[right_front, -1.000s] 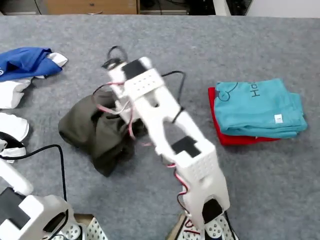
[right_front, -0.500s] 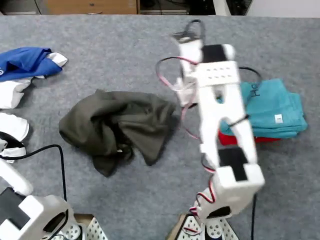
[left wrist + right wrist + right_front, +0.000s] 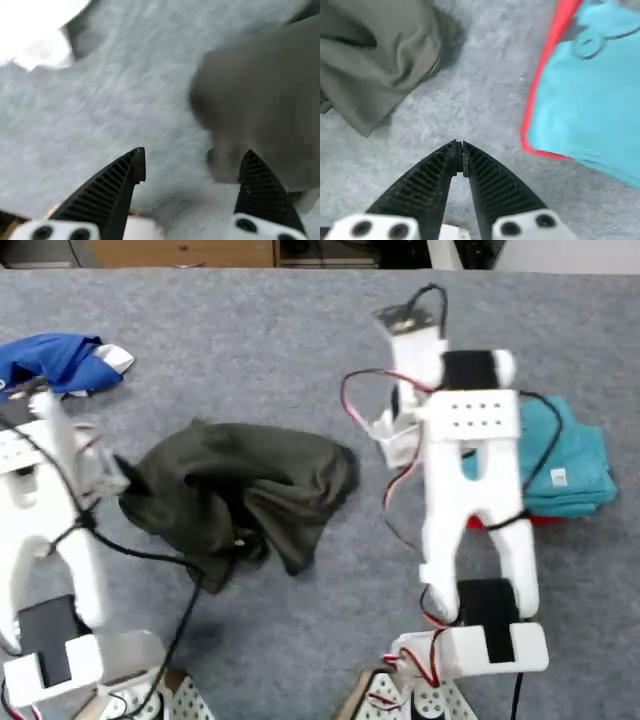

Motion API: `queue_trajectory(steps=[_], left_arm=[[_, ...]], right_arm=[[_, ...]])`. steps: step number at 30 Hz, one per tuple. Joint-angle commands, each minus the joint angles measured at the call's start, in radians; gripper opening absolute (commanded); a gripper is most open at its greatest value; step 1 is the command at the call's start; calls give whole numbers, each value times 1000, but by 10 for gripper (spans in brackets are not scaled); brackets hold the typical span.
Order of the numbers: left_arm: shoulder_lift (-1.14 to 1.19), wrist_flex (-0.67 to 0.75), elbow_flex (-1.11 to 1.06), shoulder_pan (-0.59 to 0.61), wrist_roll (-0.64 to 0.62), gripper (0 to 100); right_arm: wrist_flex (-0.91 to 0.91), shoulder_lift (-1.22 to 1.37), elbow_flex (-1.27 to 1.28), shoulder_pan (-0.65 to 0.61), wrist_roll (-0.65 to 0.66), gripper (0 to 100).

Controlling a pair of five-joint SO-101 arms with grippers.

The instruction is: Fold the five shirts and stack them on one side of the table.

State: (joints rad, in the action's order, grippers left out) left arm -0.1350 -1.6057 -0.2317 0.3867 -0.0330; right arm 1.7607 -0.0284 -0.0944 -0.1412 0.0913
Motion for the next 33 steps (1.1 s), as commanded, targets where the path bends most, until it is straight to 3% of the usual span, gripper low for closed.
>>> queue_trajectory(steps=[1, 4, 7, 12, 14, 19, 27, 29, 33], left_arm=[[-31, 97, -46, -164, -71, 301], [-31, 195, -138, -269, -74, 300], [-31, 316, -250, -298, -75, 262], [-31, 526, -358, -218, -69, 7], [-39, 554, -356, -167, -74, 47], [-33, 565, -230, -68, -69, 21], [-33, 571, -78, -14, -68, 24], [-33, 565, -63, 3, -68, 79], [-42, 566, -60, 92, -74, 293]], right_arm=[[-57, -47, 77, -62, -54, 5], [-98, -47, 143, -110, -63, 5], [-94, -47, 191, -170, -69, 6], [-66, -54, 288, -260, -28, 6], [-38, -56, 323, -300, 37, 6], [-8, -56, 400, -430, 149, 5], [-118, -56, 449, -734, 181, 26], [-157, -47, 449, -791, 181, 90], [-226, -22, 452, -822, 181, 275]])
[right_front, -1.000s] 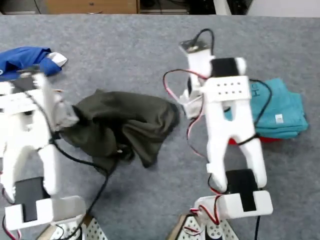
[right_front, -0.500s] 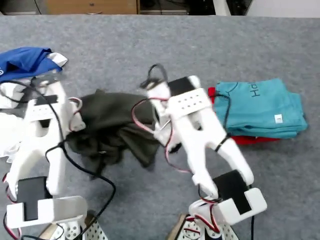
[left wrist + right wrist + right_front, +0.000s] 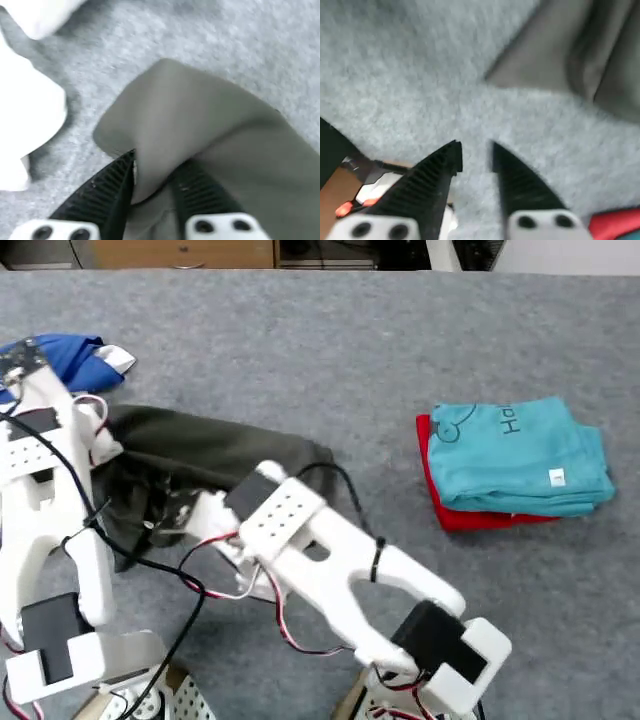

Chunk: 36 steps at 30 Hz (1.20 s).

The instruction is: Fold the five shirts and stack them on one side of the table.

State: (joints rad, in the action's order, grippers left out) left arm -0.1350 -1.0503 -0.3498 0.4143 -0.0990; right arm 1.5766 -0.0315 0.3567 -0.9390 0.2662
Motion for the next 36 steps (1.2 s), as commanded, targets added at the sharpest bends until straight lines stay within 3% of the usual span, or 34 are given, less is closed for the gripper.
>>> queue_trajectory(steps=[1, 8, 13, 16, 25, 36], left_arm=[[-42, 12, 58, 94, -8, 333], [-42, -29, 52, 250, -2, 346], [-42, -123, 49, 305, 0, 311], [-42, -183, 41, 315, 29, 257], [-42, -175, -175, 298, 247, 153], [-42, -32, -413, 175, 267, 153]], right_arm=[[-49, -1, 4, -24, 6, 309], [-252, 277, -5, -7, 6, 328], [-290, 427, -122, 41, 2, 165], [-249, 432, -197, 88, 0, 9], [41, 334, -483, 254, 6, 5], [180, 131, -954, 392, -20, 5]])
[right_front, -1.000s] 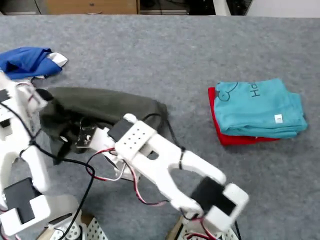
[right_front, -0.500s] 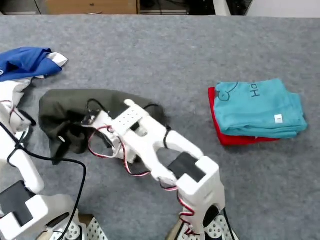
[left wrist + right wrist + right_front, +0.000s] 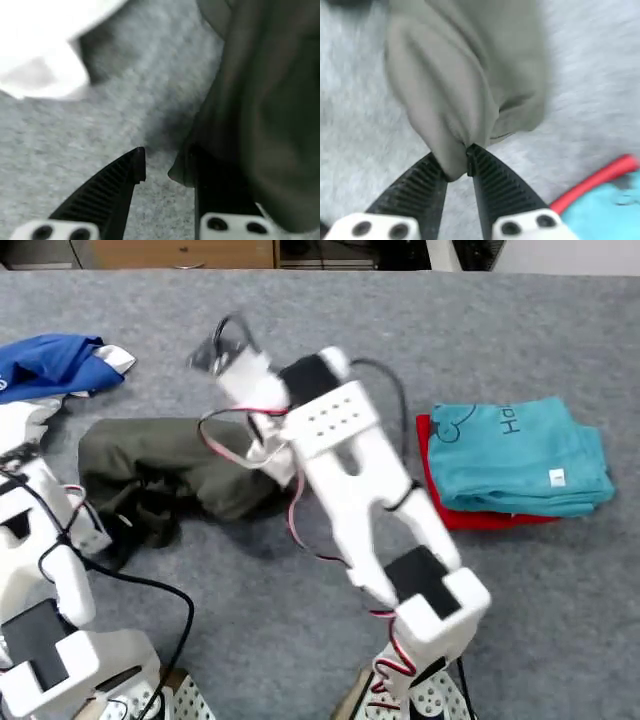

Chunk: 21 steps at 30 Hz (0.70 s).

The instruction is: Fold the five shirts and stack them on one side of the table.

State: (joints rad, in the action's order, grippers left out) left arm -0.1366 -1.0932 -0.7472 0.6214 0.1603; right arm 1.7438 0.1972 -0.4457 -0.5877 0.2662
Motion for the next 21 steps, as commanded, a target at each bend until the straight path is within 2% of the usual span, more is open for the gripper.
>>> queue_trajectory(steps=[1, 5, 11, 16, 21], left_arm=[[-42, 11, -20, -40, 5, 156], [-42, 14, -15, -38, 2, 158], [-91, 6, -3, -34, 35, 159], [-271, -69, 18, 5, 60, 159], [-527, -189, 21, 34, 149, 156]], right_arm=[[12, -114, -200, 50, -46, 5], [9, -166, -398, 82, -115, 5], [17, -236, -667, 117, -137, 5], [17, -328, -802, 122, -133, 5], [9, -429, -846, 119, -130, 5]])
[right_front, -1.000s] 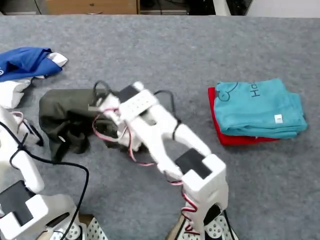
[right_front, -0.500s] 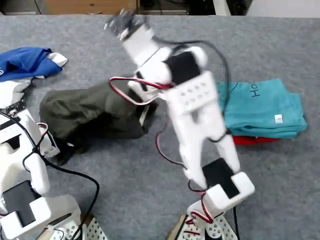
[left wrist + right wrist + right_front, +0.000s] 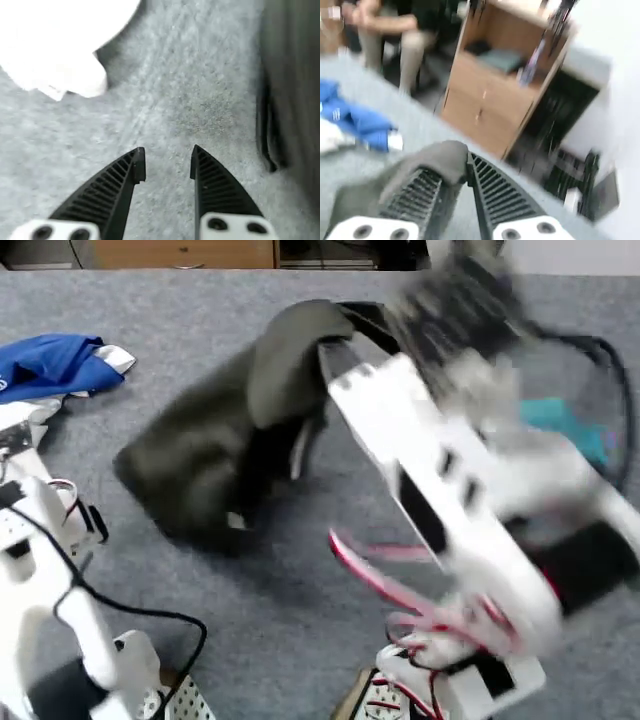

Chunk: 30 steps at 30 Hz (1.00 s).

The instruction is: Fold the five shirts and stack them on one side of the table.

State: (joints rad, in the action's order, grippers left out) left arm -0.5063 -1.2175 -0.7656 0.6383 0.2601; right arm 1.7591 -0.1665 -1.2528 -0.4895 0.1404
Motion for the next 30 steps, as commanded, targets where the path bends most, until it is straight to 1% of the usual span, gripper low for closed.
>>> queue_trajectory(steps=[1, 7, 10, 12, 14, 17, 19, 22, 25, 30], left_arm=[[-214, -97, 40, 21, 72, 154], [-570, -288, 32, 9, 198, 154], [-739, -330, 32, 2, 229, 157], [-842, -354, 20, -51, 258, 157], [-938, -390, -12, -140, 285, 157], [-1082, -450, -61, -304, 281, 157], [-1159, -456, -78, -371, 278, 157], [-1225, -417, -97, -388, 244, 158], [-1214, -379, -138, -390, 233, 158], [-1161, -342, -186, -390, 232, 158]], right_arm=[[-6, -85, -36, 22, -5, 5], [2, -128, 4, 24, -3, 5], [-3, -125, 113, 24, -3, 5], [-23, -125, 228, 24, -2, 5], [-74, -125, 366, 24, -2, 5], [-189, -125, 572, 24, -2, 5], [-295, -125, 714, 31, -2, 5], [-516, -125, 958, 67, -2, 8], [-724, -125, 1175, 90, -2, 9], [-951, -125, 1422, 99, -9, 9]])
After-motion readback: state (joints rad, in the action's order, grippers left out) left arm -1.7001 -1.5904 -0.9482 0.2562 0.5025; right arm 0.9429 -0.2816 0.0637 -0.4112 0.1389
